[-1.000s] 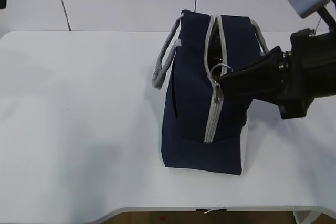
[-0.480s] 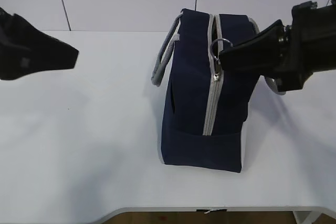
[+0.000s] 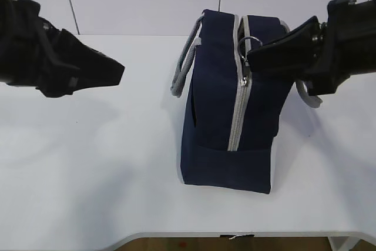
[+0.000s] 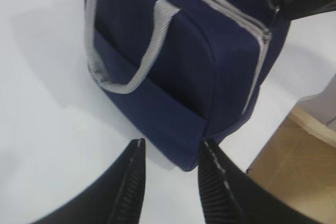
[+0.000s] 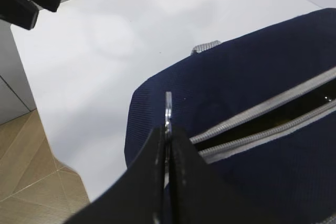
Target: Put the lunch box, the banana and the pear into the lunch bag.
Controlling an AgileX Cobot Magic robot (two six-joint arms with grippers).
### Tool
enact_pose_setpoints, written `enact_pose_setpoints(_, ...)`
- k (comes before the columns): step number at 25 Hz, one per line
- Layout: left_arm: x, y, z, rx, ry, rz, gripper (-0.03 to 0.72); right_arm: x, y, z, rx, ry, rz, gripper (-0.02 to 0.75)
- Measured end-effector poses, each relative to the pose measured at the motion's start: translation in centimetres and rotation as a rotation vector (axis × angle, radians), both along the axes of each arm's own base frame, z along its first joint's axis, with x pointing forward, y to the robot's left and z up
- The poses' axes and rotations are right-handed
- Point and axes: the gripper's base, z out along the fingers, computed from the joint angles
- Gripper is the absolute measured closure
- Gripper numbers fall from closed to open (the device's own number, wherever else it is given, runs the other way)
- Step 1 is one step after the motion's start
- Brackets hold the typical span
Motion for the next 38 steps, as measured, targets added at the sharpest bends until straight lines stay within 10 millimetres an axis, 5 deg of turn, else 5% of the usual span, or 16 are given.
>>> enact_pose_setpoints(38, 4.1, -4.9, -4.5, -0.198, -0.011, -0.165, 0.387, 1.0, 0.3, 0.8, 0.156, -0.043, -0.055, 0.731)
